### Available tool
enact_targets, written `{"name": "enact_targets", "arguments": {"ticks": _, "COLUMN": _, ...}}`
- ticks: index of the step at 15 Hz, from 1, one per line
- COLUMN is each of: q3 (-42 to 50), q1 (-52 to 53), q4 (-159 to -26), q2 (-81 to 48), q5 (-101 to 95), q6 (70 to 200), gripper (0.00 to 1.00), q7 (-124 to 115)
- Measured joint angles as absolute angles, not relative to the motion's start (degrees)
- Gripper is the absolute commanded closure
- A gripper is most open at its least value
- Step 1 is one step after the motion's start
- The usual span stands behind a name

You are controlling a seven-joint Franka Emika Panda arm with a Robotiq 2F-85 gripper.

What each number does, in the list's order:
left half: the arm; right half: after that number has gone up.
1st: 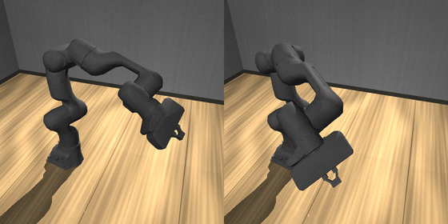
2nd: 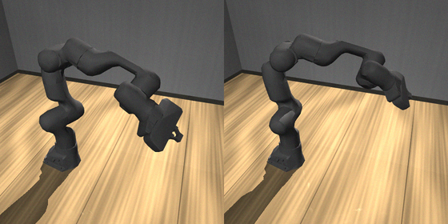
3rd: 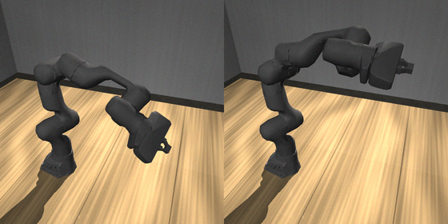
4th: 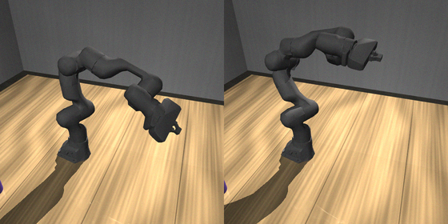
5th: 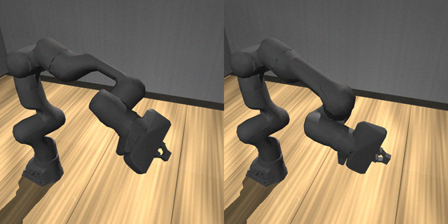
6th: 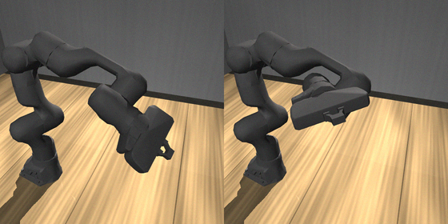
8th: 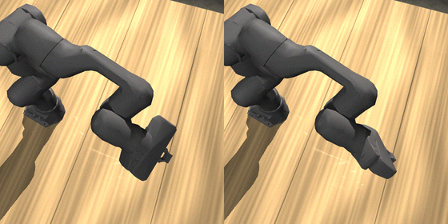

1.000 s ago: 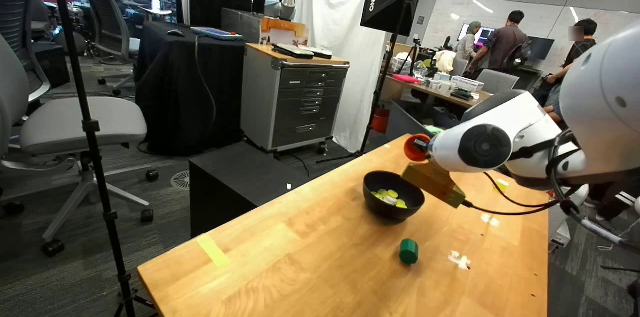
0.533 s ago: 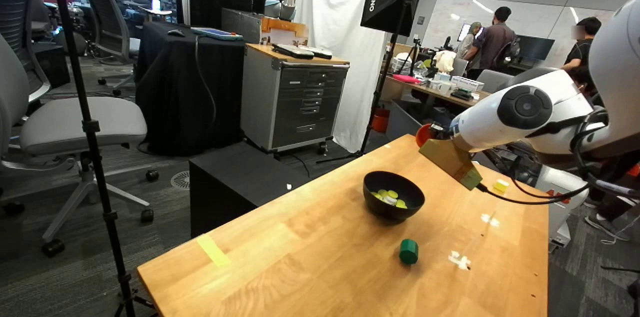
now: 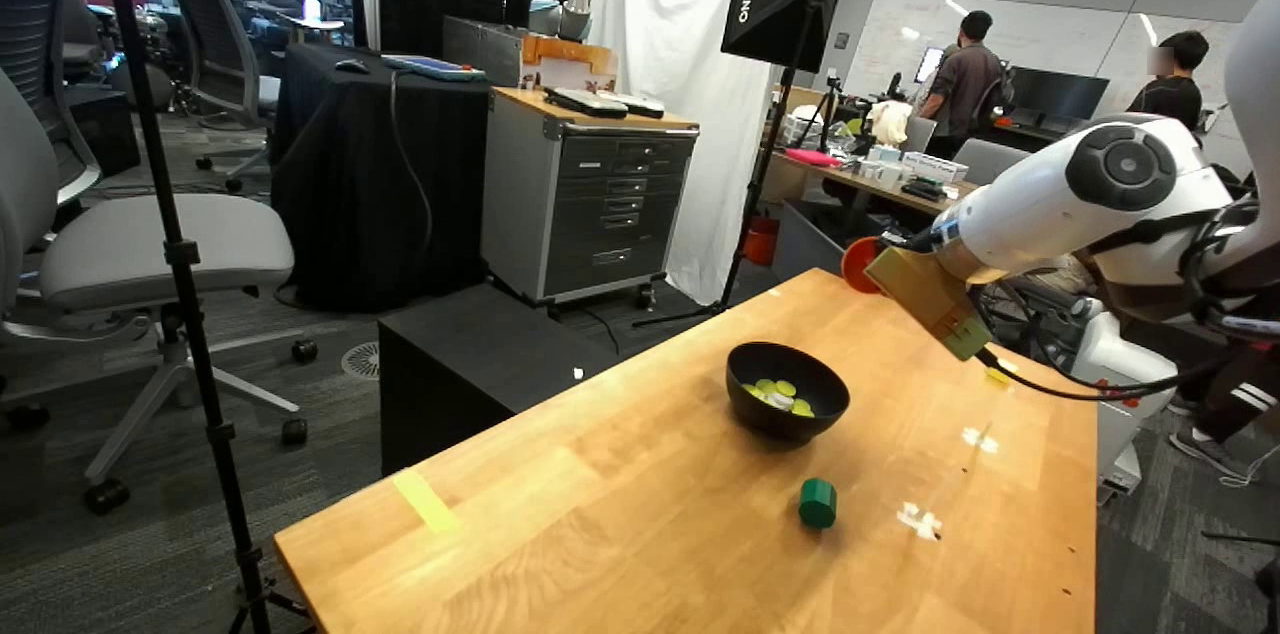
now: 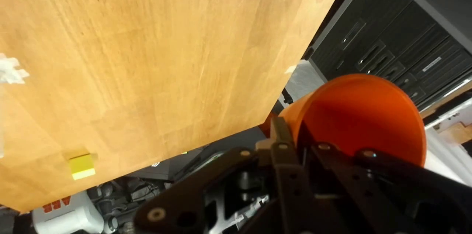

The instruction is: Move the objects from the orange cup to the black bowl

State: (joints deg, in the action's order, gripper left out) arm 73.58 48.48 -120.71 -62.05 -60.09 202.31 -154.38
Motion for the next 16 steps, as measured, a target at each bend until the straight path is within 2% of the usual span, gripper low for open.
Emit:
{"name": "enact_targets", "arguments": {"ticks": 7, "q3": 75.7, "q1": 47.3, "q4": -123.0, "q2": -60.0, "q5": -60.9, "q6": 213.5, "gripper": 0.96, "q7": -154.2}}
{"name": "enact_targets", "arguments": {"ticks": 12, "q3": 69.3, "q1": 42.3, "q4": -126.1, "q2": -49.8, "q5": -58.9, "q6": 210.6, "gripper": 0.96, "q7": -140.6}}
{"name": "enact_targets", "arguments": {"ticks": 16, "q3": 68.5, "q1": 39.0, "q4": -126.9, "q2": -46.0, "q5": -65.5, "q6": 214.3, "gripper": 0.95, "q7": -141.1}}
